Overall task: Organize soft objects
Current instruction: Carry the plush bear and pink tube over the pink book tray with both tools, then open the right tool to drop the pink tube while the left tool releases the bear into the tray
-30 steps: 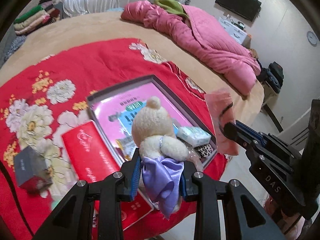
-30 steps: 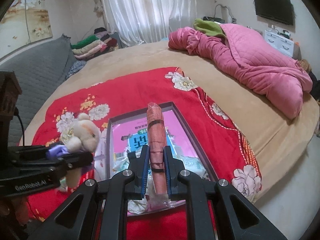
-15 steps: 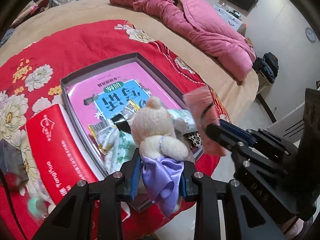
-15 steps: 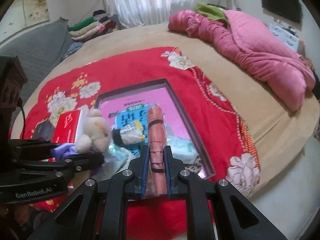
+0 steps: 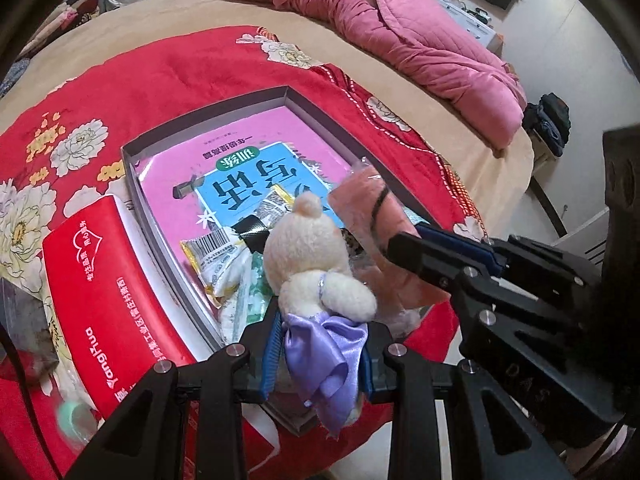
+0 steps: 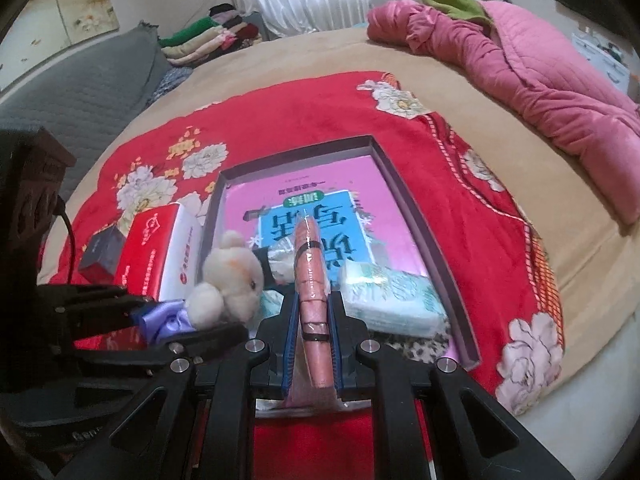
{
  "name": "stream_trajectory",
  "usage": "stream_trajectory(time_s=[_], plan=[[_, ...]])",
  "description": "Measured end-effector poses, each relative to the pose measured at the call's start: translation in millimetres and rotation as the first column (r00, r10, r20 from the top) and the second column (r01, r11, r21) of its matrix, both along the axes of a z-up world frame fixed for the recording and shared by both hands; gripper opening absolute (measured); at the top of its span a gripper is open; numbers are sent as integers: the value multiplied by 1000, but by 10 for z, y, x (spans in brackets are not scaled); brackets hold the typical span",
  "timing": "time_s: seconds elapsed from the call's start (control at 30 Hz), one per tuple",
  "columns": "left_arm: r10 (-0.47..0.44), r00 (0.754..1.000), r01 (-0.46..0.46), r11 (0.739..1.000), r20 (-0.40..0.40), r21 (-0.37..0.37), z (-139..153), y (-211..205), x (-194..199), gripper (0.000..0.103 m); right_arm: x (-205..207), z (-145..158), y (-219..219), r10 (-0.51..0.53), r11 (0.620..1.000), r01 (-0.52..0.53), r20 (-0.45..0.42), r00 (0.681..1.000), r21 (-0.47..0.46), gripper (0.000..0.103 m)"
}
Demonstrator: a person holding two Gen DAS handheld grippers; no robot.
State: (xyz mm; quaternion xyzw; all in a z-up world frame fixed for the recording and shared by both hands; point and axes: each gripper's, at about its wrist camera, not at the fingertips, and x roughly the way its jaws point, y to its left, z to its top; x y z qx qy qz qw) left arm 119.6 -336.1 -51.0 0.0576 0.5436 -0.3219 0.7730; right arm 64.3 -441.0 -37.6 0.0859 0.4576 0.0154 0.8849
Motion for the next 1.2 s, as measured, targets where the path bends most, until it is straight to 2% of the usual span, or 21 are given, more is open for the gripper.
stream_trajectory(time_s=[0.5, 0.83, 1.0, 1.2], plan=[[9, 1000, -9, 1000, -9, 1, -66, 23, 61, 32, 336, -222, -40, 30, 999, -31, -48, 998, -13, 16], [13, 1000, -13, 1000, -13, 9, -100, 22, 87, 32, 405, -262, -100, 7, 1000, -6, -50, 999, 26, 18], [15, 1000, -15, 1000, -14, 9, -101, 30, 91, 32, 400, -248, -111, -13, 999, 15, -48, 999, 36, 34], [13, 1000, -12, 1000, -15, 11, -104, 34, 84, 32, 343, -150, -140, -23, 999, 24, -24, 999, 27, 35]])
